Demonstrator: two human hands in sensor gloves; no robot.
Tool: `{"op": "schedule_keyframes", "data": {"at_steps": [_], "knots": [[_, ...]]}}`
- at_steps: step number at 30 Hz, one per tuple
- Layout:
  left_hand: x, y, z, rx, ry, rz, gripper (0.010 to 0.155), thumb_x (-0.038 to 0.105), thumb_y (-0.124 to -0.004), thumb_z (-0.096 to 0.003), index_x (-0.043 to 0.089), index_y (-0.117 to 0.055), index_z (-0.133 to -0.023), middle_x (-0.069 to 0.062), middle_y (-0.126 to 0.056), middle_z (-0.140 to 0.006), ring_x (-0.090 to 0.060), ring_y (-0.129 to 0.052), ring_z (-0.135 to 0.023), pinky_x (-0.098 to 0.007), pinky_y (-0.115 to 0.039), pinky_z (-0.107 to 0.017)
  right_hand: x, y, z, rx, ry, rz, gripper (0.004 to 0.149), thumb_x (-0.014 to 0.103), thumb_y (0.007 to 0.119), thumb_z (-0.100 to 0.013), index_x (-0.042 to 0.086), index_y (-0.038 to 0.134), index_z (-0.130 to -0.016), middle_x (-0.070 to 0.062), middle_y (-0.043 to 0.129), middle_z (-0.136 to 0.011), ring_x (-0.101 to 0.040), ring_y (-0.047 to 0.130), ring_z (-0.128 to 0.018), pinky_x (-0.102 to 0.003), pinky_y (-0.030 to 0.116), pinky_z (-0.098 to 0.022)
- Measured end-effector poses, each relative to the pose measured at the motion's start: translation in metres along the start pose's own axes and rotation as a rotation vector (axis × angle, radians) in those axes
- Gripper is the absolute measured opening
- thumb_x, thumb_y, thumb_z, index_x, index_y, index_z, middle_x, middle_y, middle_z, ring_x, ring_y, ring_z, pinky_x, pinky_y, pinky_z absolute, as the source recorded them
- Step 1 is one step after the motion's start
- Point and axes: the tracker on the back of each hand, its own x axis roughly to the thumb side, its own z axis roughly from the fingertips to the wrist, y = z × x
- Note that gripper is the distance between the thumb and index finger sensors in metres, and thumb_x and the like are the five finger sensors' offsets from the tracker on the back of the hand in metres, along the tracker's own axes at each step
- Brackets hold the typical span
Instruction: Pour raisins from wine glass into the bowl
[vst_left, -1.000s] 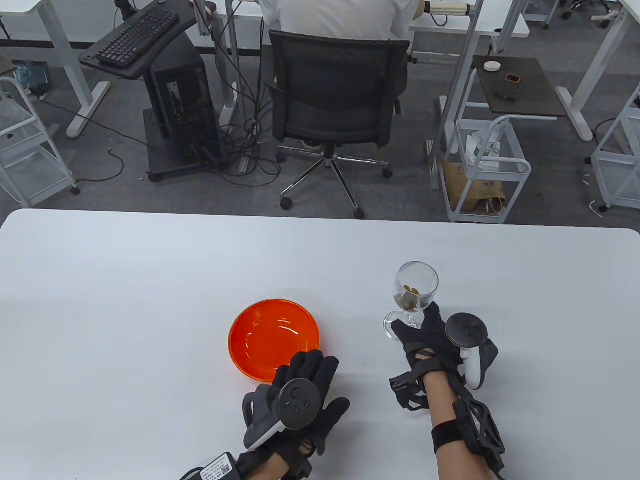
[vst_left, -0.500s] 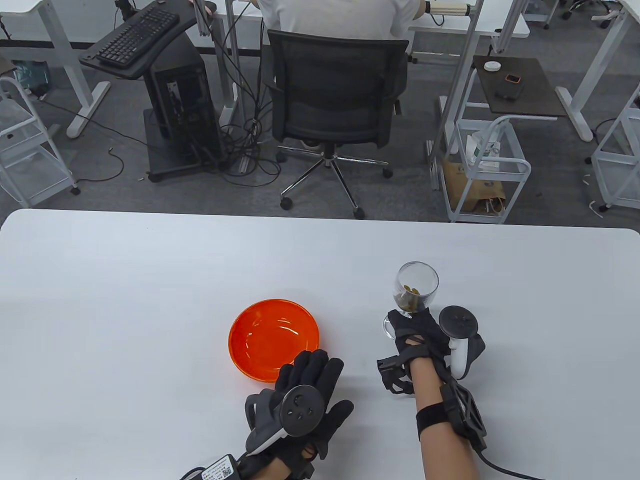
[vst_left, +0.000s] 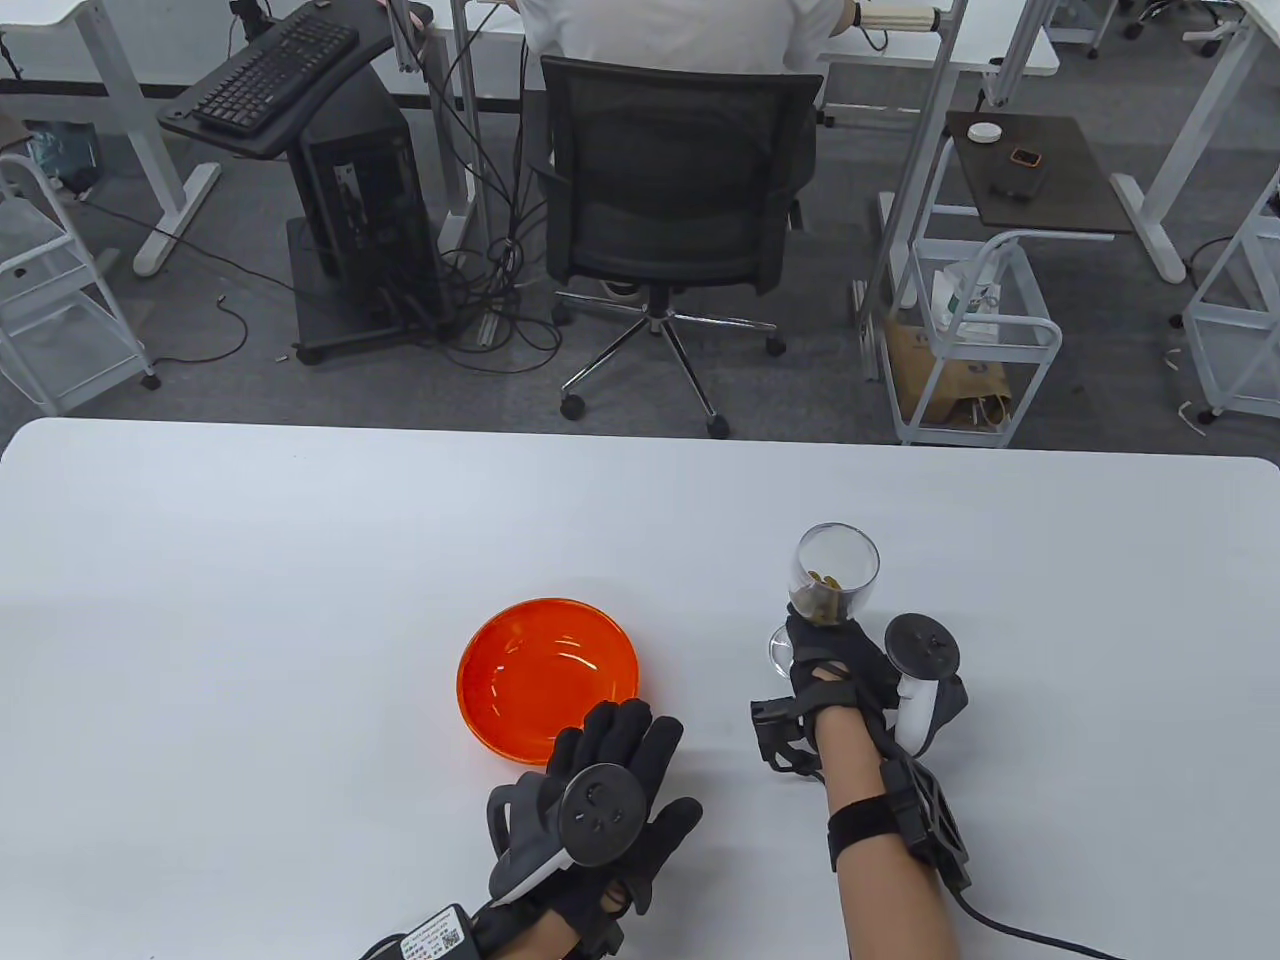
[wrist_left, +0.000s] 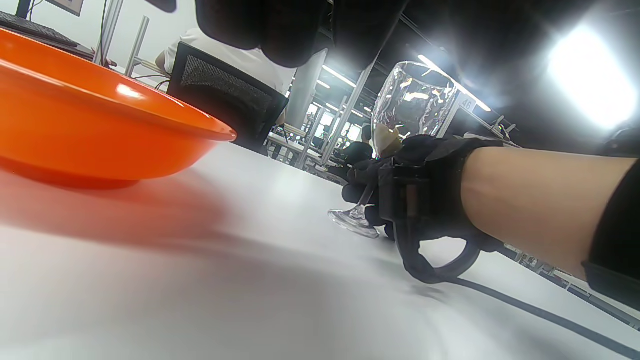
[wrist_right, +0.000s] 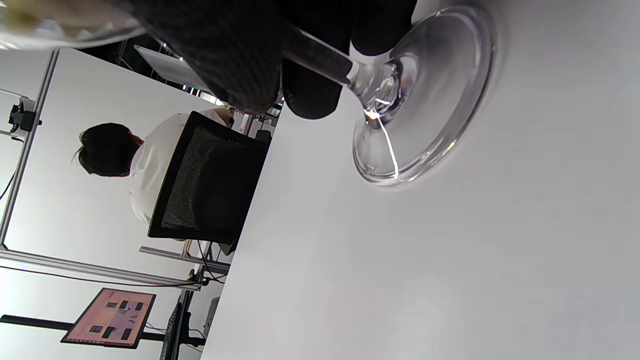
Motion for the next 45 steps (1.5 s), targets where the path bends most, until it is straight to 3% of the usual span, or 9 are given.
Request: {"op": "schedule_keyframes", "data": {"at_steps": [9, 29, 36, 39, 45], "knots": [[-0.002, 0.001, -0.001, -0.014, 0.01, 0.024, 0.076, 0.061, -0.078, -0.0414, 0.029, -0.059, -0.107, -0.014, -0.054, -0.118, -0.042, -0.05, -0.109, -0.062, -0.042, -0.075, 0.005, -0.005, 0.019, 0.057, -0.034, -0.055, 0.037, 0.022, 0.085, -0.052, 0.021, 0.081, -0.089, -0.017, 0.079, -0.102, -0.05, 0.053, -0.1, -0.066, 0.04, -0.072], [-0.012, 0.009, 0.001, -0.013, 0.039, 0.149, 0.076, 0.06, -0.078, -0.0414, 0.028, -0.059, -0.107, -0.013, -0.056, -0.118, -0.042, -0.052, -0.108, -0.062, -0.043, -0.075, 0.023, 0.006, 0.143, 0.306, -0.22, 0.084, 0.039, 0.024, 0.084, -0.053, 0.02, 0.079, -0.092, -0.015, 0.08, -0.102, -0.048, 0.056, -0.102, -0.076, 0.044, -0.068], [-0.023, 0.007, -0.002, -0.027, 0.068, 0.25, 0.078, 0.062, -0.078, -0.0411, 0.027, -0.056, -0.108, -0.013, -0.056, -0.118, -0.043, -0.052, -0.108, -0.063, -0.043, -0.075, 0.011, 0.012, 0.153, 0.339, -0.266, 0.177, 0.04, 0.024, 0.084, -0.053, 0.017, 0.079, -0.092, -0.018, 0.082, -0.1, -0.051, 0.059, -0.1, -0.077, 0.047, -0.066], [-0.025, 0.006, -0.003, -0.039, 0.064, 0.294, 0.085, 0.067, -0.078, -0.0392, 0.027, -0.051, -0.11, -0.012, -0.051, -0.12, -0.047, -0.043, -0.109, -0.065, -0.03, -0.074, 0.014, 0.015, 0.157, 0.37, -0.294, 0.205, 0.041, 0.025, 0.084, -0.053, 0.017, 0.078, -0.093, -0.018, 0.082, -0.1, -0.051, 0.06, -0.099, -0.077, 0.049, -0.065], [-0.027, 0.002, -0.004, -0.089, 0.037, 0.449, 0.094, 0.071, -0.077, -0.038, 0.027, -0.039, -0.111, -0.012, -0.041, -0.122, -0.047, -0.034, -0.11, -0.066, -0.025, -0.074, 0.014, 0.025, 0.166, 0.433, -0.317, 0.181, 0.041, 0.025, 0.084, -0.053, 0.016, 0.078, -0.093, -0.018, 0.082, -0.099, -0.051, 0.063, -0.098, -0.077, 0.05, -0.065]]}}
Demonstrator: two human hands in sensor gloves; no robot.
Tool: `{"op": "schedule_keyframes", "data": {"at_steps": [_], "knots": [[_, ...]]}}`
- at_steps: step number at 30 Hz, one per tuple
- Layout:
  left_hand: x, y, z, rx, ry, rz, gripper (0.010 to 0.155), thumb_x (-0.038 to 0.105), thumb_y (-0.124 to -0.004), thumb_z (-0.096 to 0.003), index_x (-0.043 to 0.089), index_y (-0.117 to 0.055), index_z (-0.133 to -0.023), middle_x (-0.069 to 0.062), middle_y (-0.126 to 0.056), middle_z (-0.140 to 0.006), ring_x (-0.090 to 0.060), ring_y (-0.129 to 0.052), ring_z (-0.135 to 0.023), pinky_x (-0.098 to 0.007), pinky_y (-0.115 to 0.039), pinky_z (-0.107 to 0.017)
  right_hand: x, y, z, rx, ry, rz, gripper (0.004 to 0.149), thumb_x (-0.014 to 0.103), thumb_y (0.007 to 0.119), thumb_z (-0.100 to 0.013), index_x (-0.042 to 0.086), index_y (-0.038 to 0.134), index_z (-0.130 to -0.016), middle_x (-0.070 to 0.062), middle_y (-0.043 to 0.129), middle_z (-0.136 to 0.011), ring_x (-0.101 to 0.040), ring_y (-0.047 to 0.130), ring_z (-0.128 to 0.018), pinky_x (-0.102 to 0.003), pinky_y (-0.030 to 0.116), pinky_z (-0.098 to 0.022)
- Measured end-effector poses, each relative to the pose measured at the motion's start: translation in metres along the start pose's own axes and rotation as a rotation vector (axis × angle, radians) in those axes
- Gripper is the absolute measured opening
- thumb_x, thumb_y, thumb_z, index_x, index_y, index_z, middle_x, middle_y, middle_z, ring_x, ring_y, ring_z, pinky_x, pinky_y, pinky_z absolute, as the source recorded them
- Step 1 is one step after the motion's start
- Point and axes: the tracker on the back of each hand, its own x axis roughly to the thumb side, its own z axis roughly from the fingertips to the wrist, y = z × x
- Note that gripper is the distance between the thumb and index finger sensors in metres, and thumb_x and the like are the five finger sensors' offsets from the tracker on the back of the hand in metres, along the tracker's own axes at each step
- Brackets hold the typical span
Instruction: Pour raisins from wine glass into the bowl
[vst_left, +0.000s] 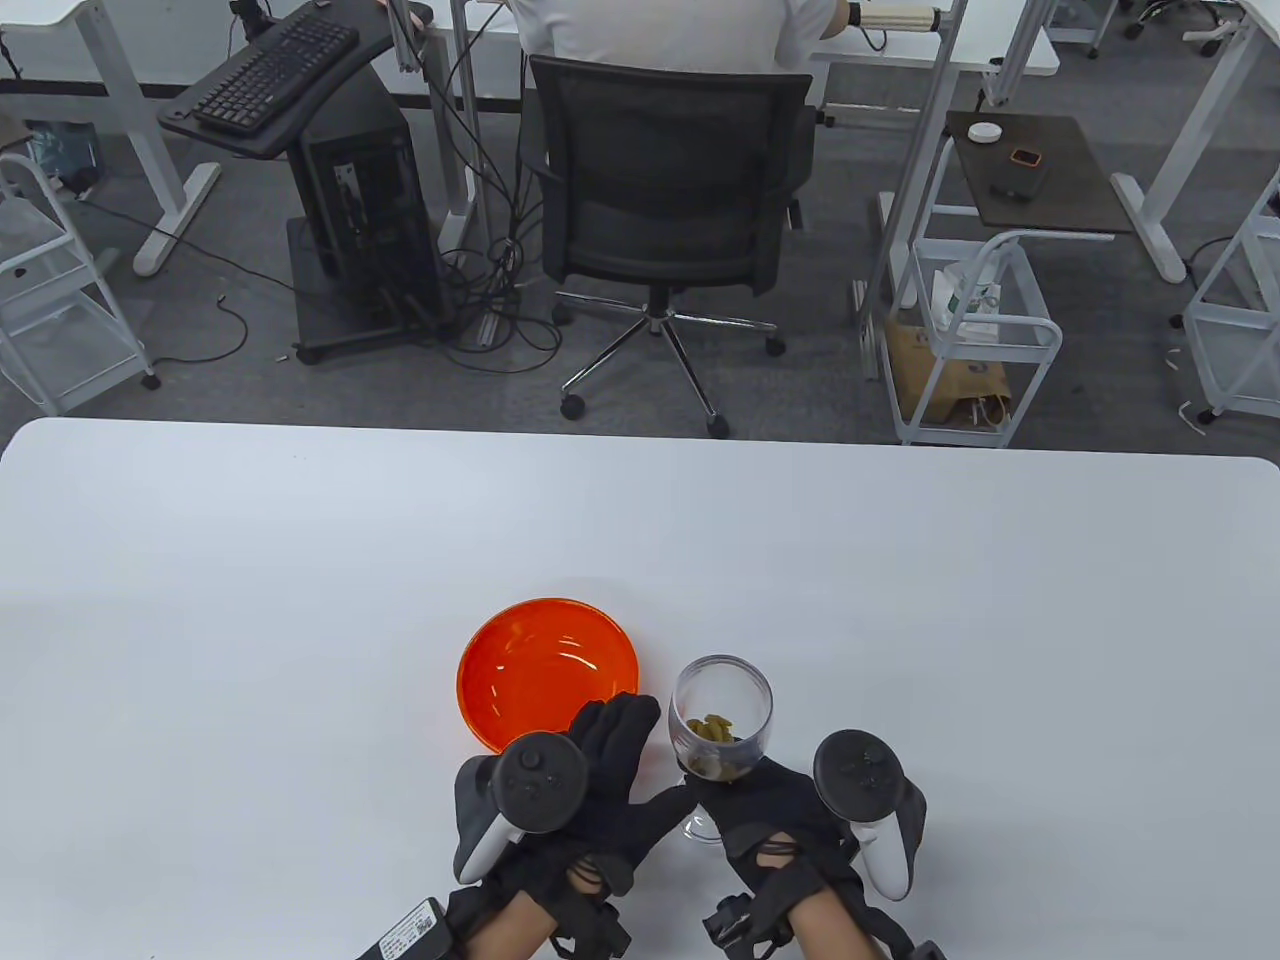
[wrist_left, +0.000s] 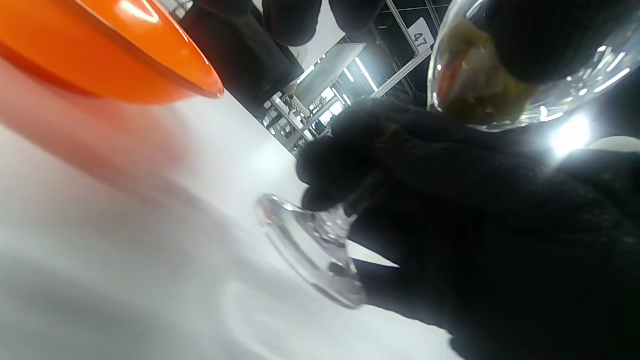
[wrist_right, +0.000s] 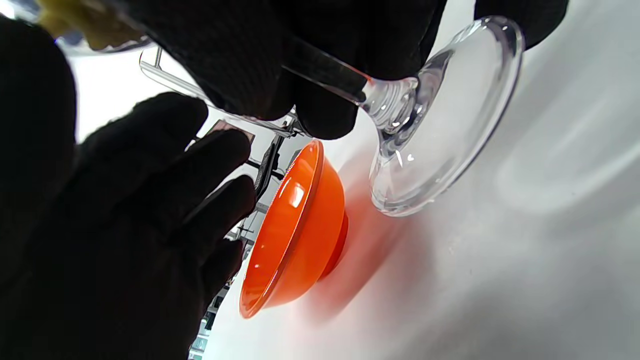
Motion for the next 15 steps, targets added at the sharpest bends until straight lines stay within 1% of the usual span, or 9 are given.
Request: {"op": "schedule_keyframes", "data": {"at_steps": [4, 6, 9, 15], "knots": [[-0.003, -0.004, -0.001, -0.032, 0.0, 0.071, 0.095, 0.071, -0.078, -0.038, 0.027, -0.037, -0.112, -0.012, -0.038, -0.123, -0.046, -0.03, -0.111, -0.065, -0.024, -0.073, 0.004, 0.007, 0.003, 0.021, -0.028, 0.02, 0.042, 0.026, 0.084, -0.053, 0.016, 0.078, -0.093, -0.018, 0.083, -0.099, -0.051, 0.064, -0.097, -0.076, 0.052, -0.064], [-0.004, -0.005, -0.002, -0.034, -0.001, 0.104, 0.093, 0.07, -0.078, -0.0381, 0.029, -0.039, -0.112, -0.012, -0.039, -0.123, -0.046, -0.03, -0.111, -0.065, -0.024, -0.074, 0.005, 0.009, 0.004, 0.023, -0.035, 0.009, 0.042, 0.026, 0.084, -0.053, 0.016, 0.077, -0.094, -0.018, 0.084, -0.098, -0.051, 0.066, -0.096, -0.076, 0.054, -0.063], [-0.004, -0.009, -0.003, -0.077, -0.015, 0.149, 0.09, 0.069, -0.08, -0.0383, 0.033, -0.041, -0.112, -0.012, -0.039, -0.123, -0.046, -0.03, -0.111, -0.065, -0.023, -0.073, 0.006, 0.011, 0.005, 0.03, -0.044, 0.014, 0.043, 0.026, 0.084, -0.053, 0.015, 0.077, -0.094, -0.018, 0.084, -0.098, -0.051, 0.067, -0.095, -0.076, 0.054, -0.063], [-0.003, -0.014, -0.003, -0.094, -0.017, 0.248, 0.084, 0.063, -0.082, -0.0399, 0.034, -0.048, -0.111, -0.011, -0.044, -0.122, -0.044, -0.035, -0.111, -0.065, -0.026, -0.074, 0.007, 0.013, 0.006, 0.015, -0.064, 0.059, 0.044, 0.027, 0.084, -0.053, 0.016, 0.075, -0.095, -0.018, 0.085, -0.097, -0.051, 0.069, -0.094, -0.075, 0.056, -0.062]]}}
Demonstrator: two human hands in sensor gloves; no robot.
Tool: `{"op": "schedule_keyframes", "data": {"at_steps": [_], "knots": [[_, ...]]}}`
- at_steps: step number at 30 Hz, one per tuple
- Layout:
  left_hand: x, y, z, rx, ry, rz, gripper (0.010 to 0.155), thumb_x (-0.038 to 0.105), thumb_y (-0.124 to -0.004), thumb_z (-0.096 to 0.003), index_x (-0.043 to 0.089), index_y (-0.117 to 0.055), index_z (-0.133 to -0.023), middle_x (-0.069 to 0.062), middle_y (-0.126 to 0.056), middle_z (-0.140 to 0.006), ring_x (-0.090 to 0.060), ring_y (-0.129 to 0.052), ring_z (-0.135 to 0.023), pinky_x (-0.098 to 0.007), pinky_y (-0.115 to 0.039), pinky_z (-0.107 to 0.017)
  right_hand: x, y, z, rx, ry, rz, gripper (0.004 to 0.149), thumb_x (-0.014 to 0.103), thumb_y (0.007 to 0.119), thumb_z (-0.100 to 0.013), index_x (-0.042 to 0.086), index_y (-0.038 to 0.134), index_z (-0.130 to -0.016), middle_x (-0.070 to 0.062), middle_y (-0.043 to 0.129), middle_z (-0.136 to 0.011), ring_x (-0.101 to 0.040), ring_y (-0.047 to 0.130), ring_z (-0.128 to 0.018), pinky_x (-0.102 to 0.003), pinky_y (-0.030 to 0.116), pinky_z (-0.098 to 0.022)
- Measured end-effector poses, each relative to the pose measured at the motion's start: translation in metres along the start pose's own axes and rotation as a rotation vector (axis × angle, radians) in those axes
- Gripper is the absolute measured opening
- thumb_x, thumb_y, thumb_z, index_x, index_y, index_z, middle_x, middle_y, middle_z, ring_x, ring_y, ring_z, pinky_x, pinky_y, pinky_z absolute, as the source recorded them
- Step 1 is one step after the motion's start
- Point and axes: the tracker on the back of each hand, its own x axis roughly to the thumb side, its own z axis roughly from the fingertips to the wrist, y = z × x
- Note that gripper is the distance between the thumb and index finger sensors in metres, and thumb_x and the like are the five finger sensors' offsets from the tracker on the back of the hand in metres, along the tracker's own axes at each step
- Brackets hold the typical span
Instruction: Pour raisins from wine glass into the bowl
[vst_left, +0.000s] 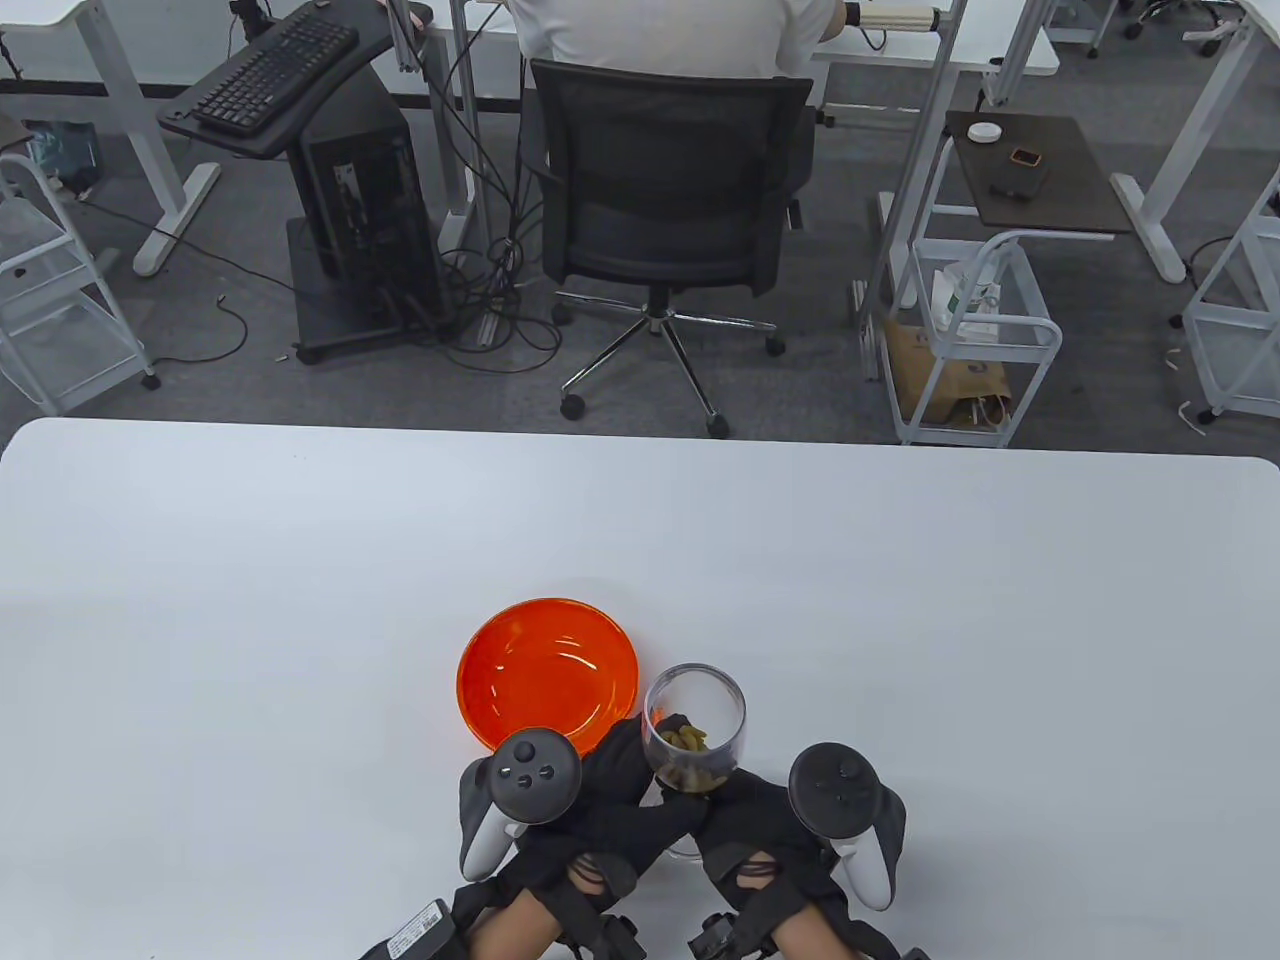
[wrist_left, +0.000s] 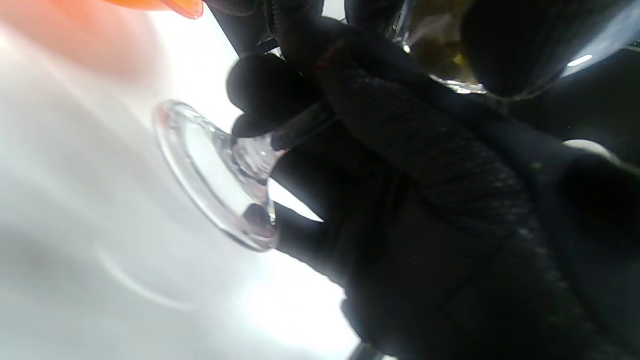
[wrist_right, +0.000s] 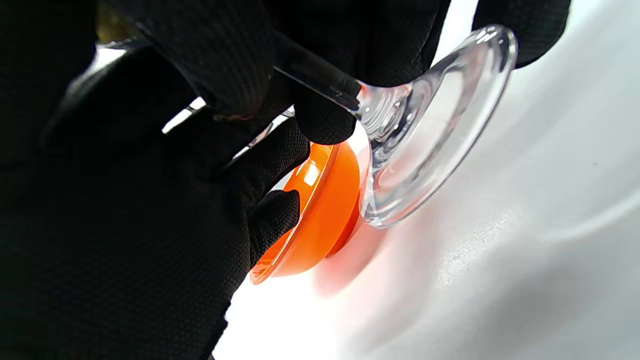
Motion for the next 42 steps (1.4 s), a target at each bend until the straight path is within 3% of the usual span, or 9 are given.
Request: {"op": "schedule_keyframes", "data": {"at_steps": [23, 35, 42], "knots": [[-0.007, -0.001, 0.0, 0.041, 0.061, 0.266, 0.066, 0.037, -0.088, -0.0415, 0.036, -0.06, -0.101, -0.005, -0.052, -0.119, -0.038, -0.055, -0.109, -0.058, -0.048, -0.076, 0.009, 0.01, 0.004, -0.094, -0.114, 0.157, 0.045, 0.029, 0.088, -0.052, 0.015, 0.075, -0.092, -0.016, 0.087, -0.094, -0.048, 0.08, -0.087, -0.069, 0.064, -0.061], [-0.005, 0.005, 0.003, 0.115, 0.059, 0.266, 0.057, 0.031, -0.093, -0.0391, 0.036, -0.074, -0.092, -0.004, -0.062, -0.115, -0.037, -0.063, -0.106, -0.054, -0.066, -0.072, 0.012, 0.012, 0.004, -0.063, -0.144, 0.189, 0.046, 0.026, 0.087, -0.053, 0.014, 0.071, -0.094, -0.015, 0.08, -0.1, -0.055, 0.065, -0.095, -0.072, 0.049, -0.068], [-0.005, 0.006, 0.004, 0.143, 0.055, 0.251, 0.054, 0.031, -0.093, -0.0395, 0.033, -0.076, -0.091, -0.006, -0.063, -0.115, -0.038, -0.067, -0.105, -0.055, -0.069, -0.071, 0.013, 0.013, 0.005, -0.061, -0.158, 0.235, 0.047, 0.029, 0.085, -0.054, 0.013, 0.069, -0.096, -0.016, 0.077, -0.102, -0.057, 0.062, -0.095, -0.073, 0.046, -0.069]]}}
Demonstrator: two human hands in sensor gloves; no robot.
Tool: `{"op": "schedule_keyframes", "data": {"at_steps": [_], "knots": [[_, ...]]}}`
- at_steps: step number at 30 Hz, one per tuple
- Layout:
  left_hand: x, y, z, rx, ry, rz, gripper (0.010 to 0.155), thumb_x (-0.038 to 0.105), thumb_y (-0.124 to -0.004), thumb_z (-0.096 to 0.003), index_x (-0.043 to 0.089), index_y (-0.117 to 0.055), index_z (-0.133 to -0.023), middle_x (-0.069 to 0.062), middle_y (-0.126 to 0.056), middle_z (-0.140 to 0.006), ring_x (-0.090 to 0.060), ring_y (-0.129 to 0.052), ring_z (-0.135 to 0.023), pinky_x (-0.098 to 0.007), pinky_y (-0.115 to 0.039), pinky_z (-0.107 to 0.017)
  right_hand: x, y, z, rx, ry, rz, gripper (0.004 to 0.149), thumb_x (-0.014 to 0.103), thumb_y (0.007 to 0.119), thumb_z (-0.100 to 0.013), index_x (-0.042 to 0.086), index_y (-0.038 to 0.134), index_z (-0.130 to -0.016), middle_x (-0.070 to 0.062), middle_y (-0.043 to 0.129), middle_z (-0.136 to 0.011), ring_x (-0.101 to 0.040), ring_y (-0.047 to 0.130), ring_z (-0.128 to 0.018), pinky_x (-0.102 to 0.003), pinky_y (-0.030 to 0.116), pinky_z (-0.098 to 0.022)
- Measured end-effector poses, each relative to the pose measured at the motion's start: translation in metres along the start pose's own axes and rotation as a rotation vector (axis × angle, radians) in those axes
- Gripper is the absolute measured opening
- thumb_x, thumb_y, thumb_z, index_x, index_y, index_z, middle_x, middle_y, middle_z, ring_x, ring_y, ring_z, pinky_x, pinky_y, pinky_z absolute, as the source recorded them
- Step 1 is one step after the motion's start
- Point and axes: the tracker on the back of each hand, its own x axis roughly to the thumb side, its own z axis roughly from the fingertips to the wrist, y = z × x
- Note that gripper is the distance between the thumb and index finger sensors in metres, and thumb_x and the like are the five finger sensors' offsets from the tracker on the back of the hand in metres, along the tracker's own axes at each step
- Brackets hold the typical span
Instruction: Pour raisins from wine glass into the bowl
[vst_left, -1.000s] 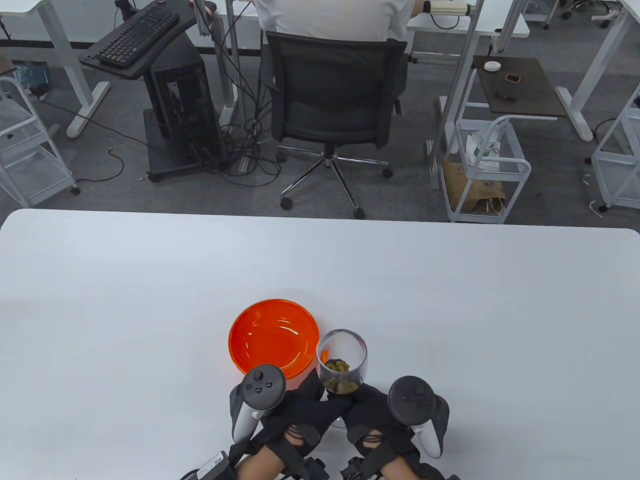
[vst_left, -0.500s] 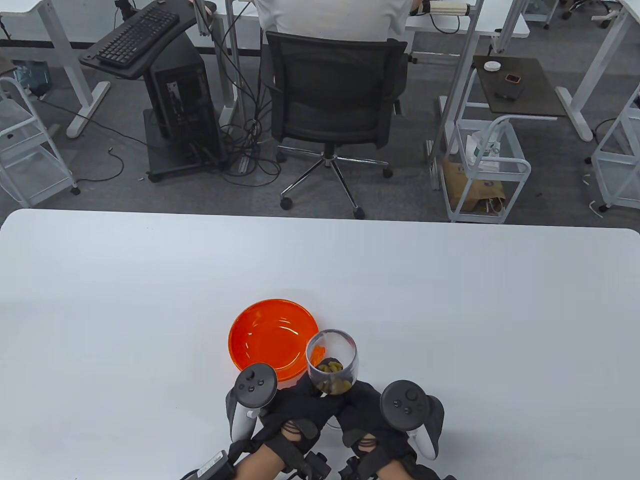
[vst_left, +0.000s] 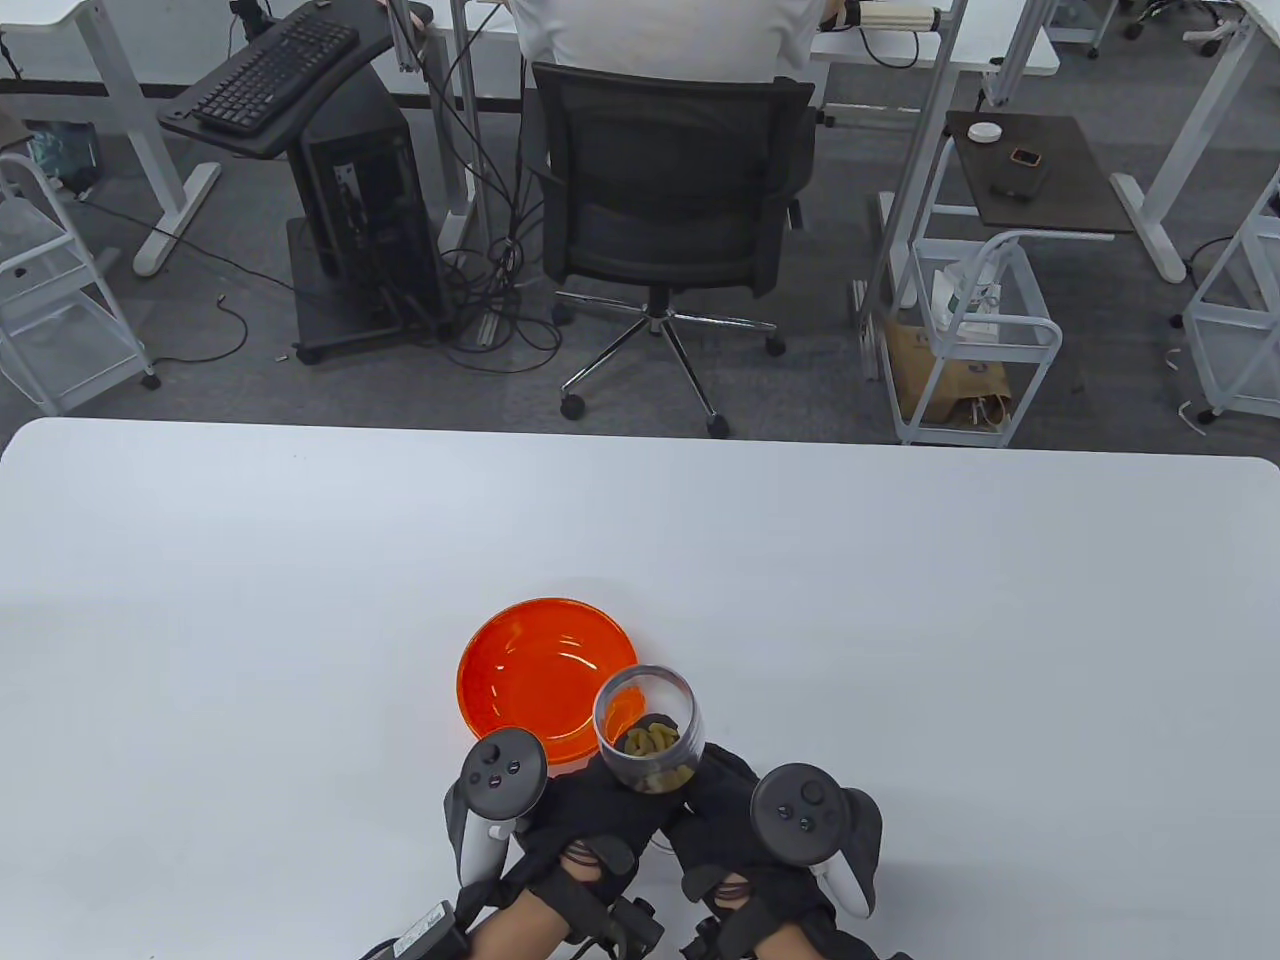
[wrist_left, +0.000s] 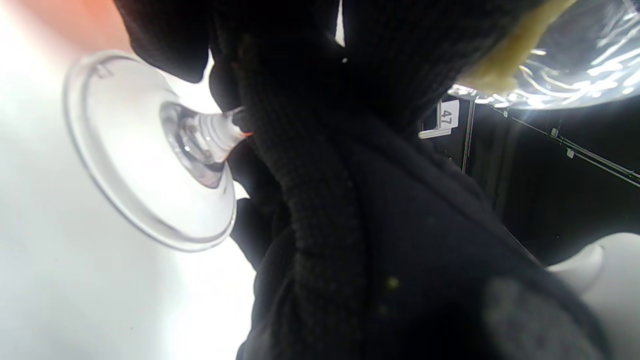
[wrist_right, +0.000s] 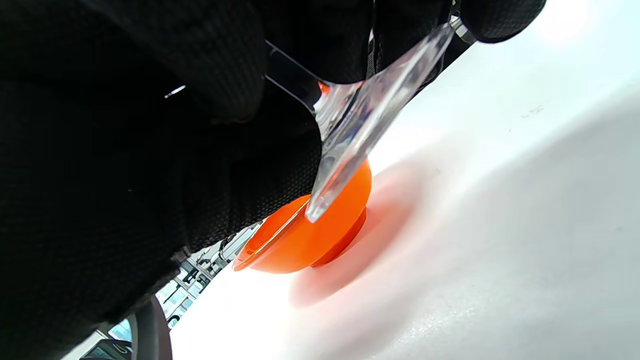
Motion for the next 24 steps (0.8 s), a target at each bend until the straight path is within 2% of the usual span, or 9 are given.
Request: {"op": "schedule_keyframes", "data": {"at_steps": [12, 17, 20, 24], "knots": [[0.002, 0.009, 0.003, 0.086, 0.005, -0.018, 0.052, 0.032, -0.092, -0.0397, 0.03, -0.078, -0.089, -0.004, -0.075, -0.109, -0.034, -0.078, -0.1, -0.052, -0.072, -0.069, 0.0, -0.002, 0.0, 0.012, -0.035, 0.067, 0.054, 0.039, 0.081, -0.055, 0.013, 0.068, -0.1, -0.018, 0.074, -0.105, -0.057, 0.065, -0.094, -0.072, 0.047, -0.069], [0.004, 0.015, 0.004, 0.122, -0.004, -0.037, 0.051, 0.032, -0.091, -0.0402, 0.029, -0.077, -0.089, -0.004, -0.079, -0.106, -0.031, -0.083, -0.096, -0.051, -0.072, -0.069, 0.0, -0.009, 0.0, -0.015, -0.045, 0.081, 0.057, 0.044, 0.079, -0.054, 0.013, 0.067, -0.1, -0.019, 0.073, -0.106, -0.057, 0.065, -0.094, -0.073, 0.046, -0.069], [0.008, 0.016, 0.006, 0.135, -0.015, -0.06, 0.051, 0.031, -0.09, -0.0406, 0.03, -0.077, -0.09, -0.004, -0.084, -0.102, -0.027, -0.091, -0.088, -0.049, -0.072, -0.068, -0.003, -0.014, 0.001, -0.029, -0.041, 0.055, 0.057, 0.045, 0.079, -0.054, 0.012, 0.068, -0.1, -0.02, 0.074, -0.105, -0.057, 0.065, -0.094, -0.073, 0.046, -0.069], [0.013, 0.016, 0.008, 0.144, -0.037, -0.077, 0.051, 0.032, -0.09, -0.0409, 0.03, -0.076, -0.09, -0.003, -0.086, -0.1, -0.026, -0.092, -0.087, -0.049, -0.072, -0.068, -0.007, -0.025, 0.001, -0.069, -0.03, 0.064, 0.058, 0.045, 0.079, -0.054, 0.012, 0.068, -0.1, -0.02, 0.073, -0.105, -0.057, 0.064, -0.094, -0.073, 0.045, -0.069]]}}
